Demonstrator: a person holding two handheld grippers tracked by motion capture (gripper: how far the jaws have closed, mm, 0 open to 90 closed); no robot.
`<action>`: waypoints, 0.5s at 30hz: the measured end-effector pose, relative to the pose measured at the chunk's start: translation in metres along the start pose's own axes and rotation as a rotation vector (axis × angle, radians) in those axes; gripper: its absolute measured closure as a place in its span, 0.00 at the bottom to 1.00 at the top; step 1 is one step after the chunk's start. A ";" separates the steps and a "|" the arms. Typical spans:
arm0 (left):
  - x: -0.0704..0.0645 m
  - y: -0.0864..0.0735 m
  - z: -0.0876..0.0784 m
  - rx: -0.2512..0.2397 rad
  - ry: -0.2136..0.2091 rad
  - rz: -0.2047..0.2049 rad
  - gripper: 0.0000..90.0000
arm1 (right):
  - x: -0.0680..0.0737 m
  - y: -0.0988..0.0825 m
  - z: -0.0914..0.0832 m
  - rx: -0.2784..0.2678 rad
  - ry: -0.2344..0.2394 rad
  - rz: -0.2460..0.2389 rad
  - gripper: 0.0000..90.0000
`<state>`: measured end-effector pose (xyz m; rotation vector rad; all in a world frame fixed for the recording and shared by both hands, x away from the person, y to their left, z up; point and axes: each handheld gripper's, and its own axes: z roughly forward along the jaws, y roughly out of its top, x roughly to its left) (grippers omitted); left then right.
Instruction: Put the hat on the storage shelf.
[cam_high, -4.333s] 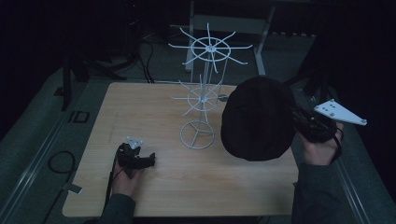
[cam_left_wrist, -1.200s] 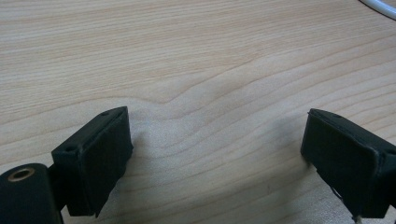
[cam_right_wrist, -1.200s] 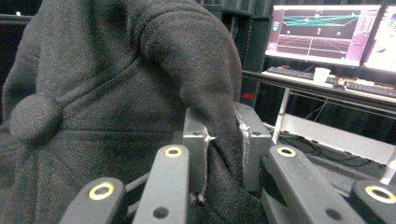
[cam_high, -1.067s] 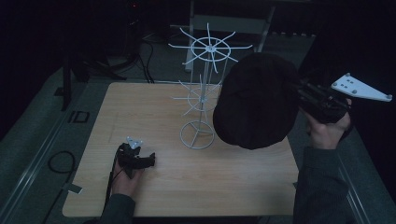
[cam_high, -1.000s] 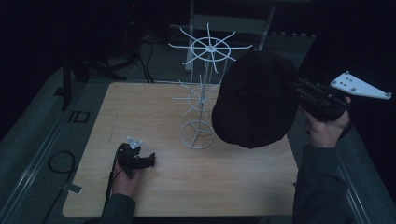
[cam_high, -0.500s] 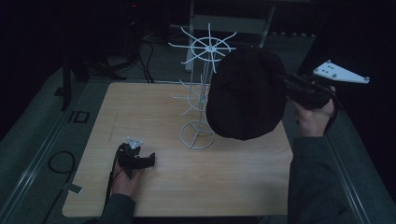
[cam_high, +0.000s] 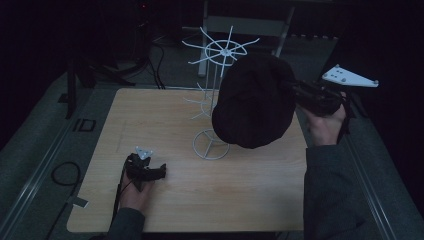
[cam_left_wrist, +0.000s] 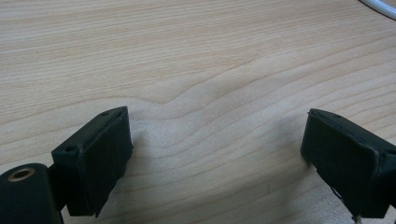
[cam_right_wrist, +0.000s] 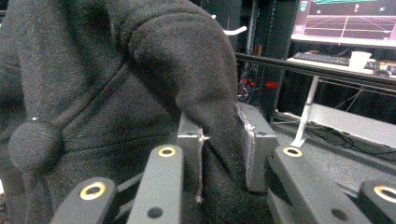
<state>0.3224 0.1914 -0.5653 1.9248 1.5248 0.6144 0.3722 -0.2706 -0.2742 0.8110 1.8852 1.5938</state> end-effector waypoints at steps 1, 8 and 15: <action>0.000 0.000 0.000 0.000 0.000 0.000 0.10 | 0.000 0.000 0.001 0.000 0.001 0.002 0.81; 0.000 0.000 0.000 0.000 -0.001 0.000 0.10 | 0.000 -0.004 0.002 0.007 -0.004 -0.001 0.74; 0.000 0.000 0.000 0.001 0.001 0.001 0.10 | -0.002 -0.007 -0.002 0.002 -0.016 0.013 0.58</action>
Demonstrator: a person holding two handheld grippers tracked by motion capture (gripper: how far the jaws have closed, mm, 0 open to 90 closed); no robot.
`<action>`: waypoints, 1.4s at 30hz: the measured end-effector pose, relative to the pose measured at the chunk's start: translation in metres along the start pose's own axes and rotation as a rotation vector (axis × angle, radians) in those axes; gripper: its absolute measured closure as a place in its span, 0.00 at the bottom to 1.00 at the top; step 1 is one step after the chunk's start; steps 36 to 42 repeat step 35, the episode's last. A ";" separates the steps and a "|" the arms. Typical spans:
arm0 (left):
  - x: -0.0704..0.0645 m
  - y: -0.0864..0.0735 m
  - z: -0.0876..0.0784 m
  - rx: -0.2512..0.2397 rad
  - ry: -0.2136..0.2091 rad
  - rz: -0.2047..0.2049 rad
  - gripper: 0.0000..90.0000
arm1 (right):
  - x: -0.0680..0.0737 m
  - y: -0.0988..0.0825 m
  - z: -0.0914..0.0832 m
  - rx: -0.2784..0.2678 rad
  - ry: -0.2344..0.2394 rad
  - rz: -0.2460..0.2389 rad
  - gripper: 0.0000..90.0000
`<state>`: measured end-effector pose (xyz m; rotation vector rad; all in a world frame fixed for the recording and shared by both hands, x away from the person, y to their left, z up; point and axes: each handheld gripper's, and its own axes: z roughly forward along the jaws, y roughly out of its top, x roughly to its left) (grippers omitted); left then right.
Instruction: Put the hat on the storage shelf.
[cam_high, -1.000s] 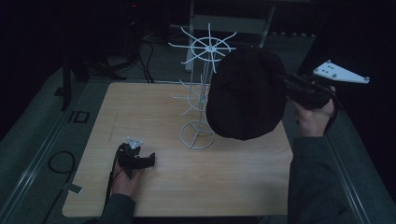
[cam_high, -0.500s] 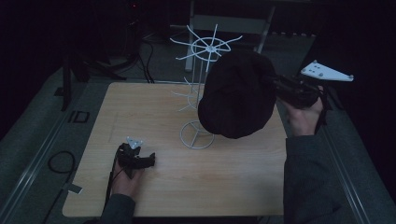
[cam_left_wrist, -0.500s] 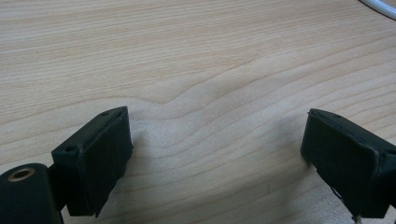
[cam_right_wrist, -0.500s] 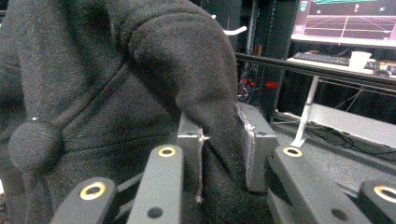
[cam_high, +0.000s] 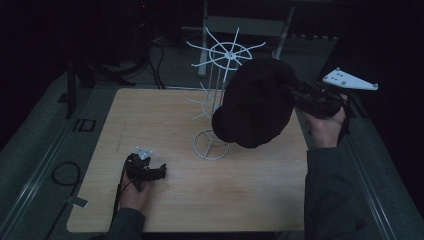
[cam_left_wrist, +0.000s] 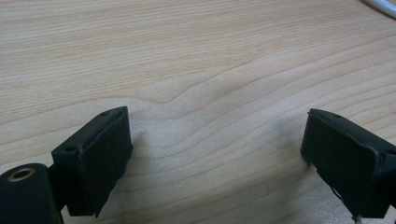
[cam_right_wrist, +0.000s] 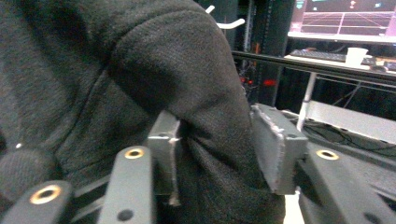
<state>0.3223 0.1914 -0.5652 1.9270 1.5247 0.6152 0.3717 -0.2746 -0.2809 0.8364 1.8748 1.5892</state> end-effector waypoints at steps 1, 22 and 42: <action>0.000 0.000 0.000 -0.001 0.002 0.001 0.10 | 0.000 0.000 -0.001 0.000 -0.007 0.001 0.56; 0.000 0.000 0.000 0.001 0.000 0.001 0.10 | -0.006 -0.004 -0.019 -0.007 -0.054 0.028 0.43; 0.000 0.000 0.000 0.001 -0.001 0.000 0.10 | -0.010 -0.010 -0.031 -0.014 -0.075 0.040 0.43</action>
